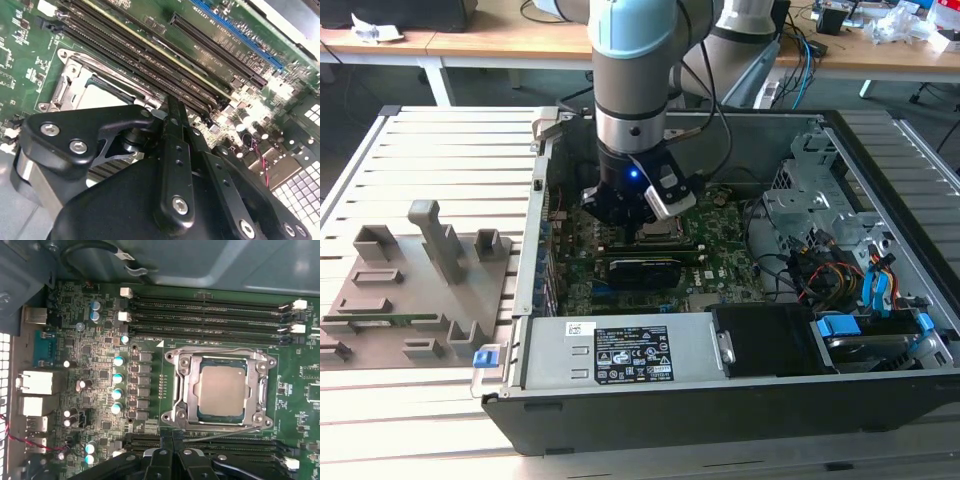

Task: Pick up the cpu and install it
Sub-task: 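Install the second cpu locking lever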

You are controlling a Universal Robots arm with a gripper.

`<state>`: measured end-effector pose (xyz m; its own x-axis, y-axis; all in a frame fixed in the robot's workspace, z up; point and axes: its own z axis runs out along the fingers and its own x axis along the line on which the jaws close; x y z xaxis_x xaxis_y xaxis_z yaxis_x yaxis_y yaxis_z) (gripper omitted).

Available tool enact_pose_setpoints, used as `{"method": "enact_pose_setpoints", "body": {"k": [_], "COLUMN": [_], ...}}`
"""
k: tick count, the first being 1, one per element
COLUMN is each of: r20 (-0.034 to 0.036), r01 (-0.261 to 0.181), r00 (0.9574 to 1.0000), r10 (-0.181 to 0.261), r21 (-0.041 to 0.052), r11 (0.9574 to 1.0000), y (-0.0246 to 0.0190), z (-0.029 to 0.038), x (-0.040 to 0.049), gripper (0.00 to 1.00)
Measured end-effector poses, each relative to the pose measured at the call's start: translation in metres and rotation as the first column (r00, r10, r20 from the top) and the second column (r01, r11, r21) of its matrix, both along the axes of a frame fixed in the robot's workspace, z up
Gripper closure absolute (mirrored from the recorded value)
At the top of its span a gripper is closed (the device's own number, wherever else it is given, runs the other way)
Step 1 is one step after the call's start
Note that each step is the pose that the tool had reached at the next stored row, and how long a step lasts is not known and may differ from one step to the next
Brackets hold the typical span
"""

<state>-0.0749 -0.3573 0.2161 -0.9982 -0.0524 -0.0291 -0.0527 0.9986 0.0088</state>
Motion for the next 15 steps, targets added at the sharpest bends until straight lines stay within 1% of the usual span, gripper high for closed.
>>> {"method": "enact_pose_setpoints", "body": {"k": [3,6,7,8,10,11,12,15], "r20": [-0.0001,-0.0001,0.0000,0.0000,-0.0001,0.0001,0.0002,0.0005], "r01": [-0.002,-0.003,-0.003,-0.005,-0.008,-0.009,-0.010,-0.011], "r00": [1.0000,1.0000,1.0000,1.0000,1.0000,1.0000,1.0000,0.9999], "r10": [0.002,0.003,0.003,0.005,0.008,0.009,0.010,0.011], "r21": [0.0035,0.0126,0.0209,0.0347,0.0514,0.0578,0.0593,0.0595], "r11": [1.0000,0.9999,0.9998,0.9994,0.9986,0.9983,0.9982,0.9982], "y": [0.0000,0.0000,0.0000,0.0000,0.0000,0.0000,0.0001,0.0000], "z": [-0.0067,-0.0089,-0.0098,-0.0107,-0.0117,-0.0120,-0.0121,-0.0121], "x": [-0.0014,-0.0020,-0.0020,-0.0022,-0.0024,-0.0024,-0.0024,-0.0023], "gripper": [0.89,0.89,0.89,0.89,0.89,0.89,0.89,0.89]}}
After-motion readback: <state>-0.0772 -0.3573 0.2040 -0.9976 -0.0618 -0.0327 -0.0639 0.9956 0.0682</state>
